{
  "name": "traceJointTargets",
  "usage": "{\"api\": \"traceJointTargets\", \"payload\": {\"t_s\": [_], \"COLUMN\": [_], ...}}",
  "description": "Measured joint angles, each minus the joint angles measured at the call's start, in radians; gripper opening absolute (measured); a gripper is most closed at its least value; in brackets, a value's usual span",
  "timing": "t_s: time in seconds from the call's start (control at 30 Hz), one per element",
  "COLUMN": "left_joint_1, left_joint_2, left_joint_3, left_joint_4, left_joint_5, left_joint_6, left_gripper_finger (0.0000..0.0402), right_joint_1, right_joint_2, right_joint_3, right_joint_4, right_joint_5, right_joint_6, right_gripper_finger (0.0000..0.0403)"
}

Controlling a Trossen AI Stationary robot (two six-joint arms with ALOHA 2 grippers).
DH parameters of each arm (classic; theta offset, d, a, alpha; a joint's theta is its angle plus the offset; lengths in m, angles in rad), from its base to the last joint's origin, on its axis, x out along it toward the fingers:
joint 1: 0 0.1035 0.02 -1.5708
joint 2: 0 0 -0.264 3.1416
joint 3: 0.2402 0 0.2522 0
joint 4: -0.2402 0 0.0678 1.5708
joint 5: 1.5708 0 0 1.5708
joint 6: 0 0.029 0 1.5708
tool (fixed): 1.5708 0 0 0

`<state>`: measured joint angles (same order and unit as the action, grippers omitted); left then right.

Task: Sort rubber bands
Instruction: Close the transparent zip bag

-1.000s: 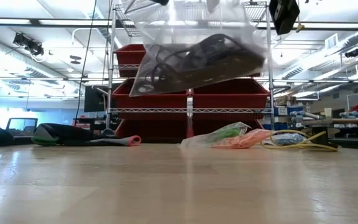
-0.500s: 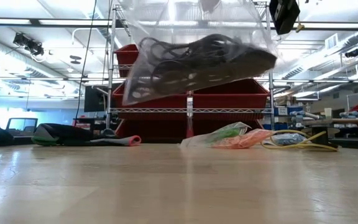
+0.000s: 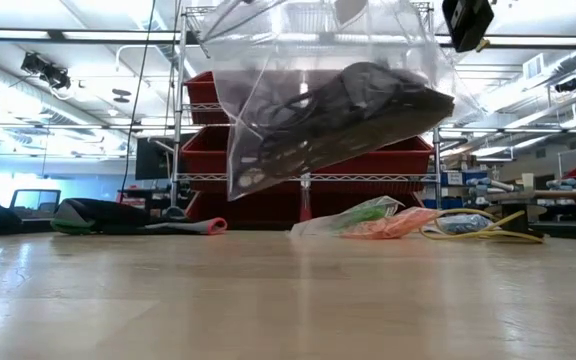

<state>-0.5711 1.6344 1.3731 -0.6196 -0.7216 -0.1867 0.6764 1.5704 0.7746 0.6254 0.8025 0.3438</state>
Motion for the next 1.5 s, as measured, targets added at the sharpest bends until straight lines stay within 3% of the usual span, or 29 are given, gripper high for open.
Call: {"api": "traceJointTargets", "payload": {"t_s": [0.23, 0.4, 0.5, 0.67, 0.9, 1.03, 1.17, 1.37, 1.5], "left_joint_1": [-0.026, -0.049, -0.060, -0.064, -0.066, -0.063, -0.058, -0.039, 0.000], "left_joint_2": [-0.004, -0.041, -0.085, -0.188, -0.291, -0.285, -0.259, -0.224, -0.218], "left_joint_3": [0.116, 0.076, -0.001, -0.217, -0.593, -0.737, -0.803, -0.806, -0.795], "left_joint_4": [-0.288, -0.371, -0.333, -0.016, 0.843, 1.156, 1.294, 1.422, 1.414], "left_joint_5": [-0.103, -0.186, -0.201, -0.140, 0.080, 0.120, 0.142, 0.167, 0.199], "left_joint_6": [-0.080, -0.209, -0.269, -0.278, -0.090, -0.085, -0.131, -0.112, -0.132], "left_gripper_finger": [0.0219, 0.0212, 0.0204, 0.0195, 0.0193, 0.0193, 0.0193, 0.0193, 0.0193], "right_joint_1": [0.026, 0.058, 0.072, 0.076, 0.064, 0.061, 0.052, 0.030, 0.022], "right_joint_2": [-0.056, -0.118, -0.146, -0.157, -0.157, -0.157, -0.157, -0.154, -0.153], "right_joint_3": [0.000, 0.000, 0.000, 0.000, 0.000, 0.017, 0.033, 0.034, 0.034], "right_joint_4": [0.000, 0.002, 0.001, 0.002, 0.017, 0.029, 0.029, 0.031, 0.031], "right_joint_5": [0.062, 0.093, 0.097, 0.099, 0.099, 0.094, 0.090, 0.066, 0.066], "right_joint_6": [-0.070, -0.142, -0.169, -0.183, -0.199, -0.237, -0.269, -0.259, -0.258], "right_gripper_finger": [0.0000, 0.0000, 0.0000, 0.0000, 0.0000, 0.0000, 0.0000, 0.0000, 0.0000]}}
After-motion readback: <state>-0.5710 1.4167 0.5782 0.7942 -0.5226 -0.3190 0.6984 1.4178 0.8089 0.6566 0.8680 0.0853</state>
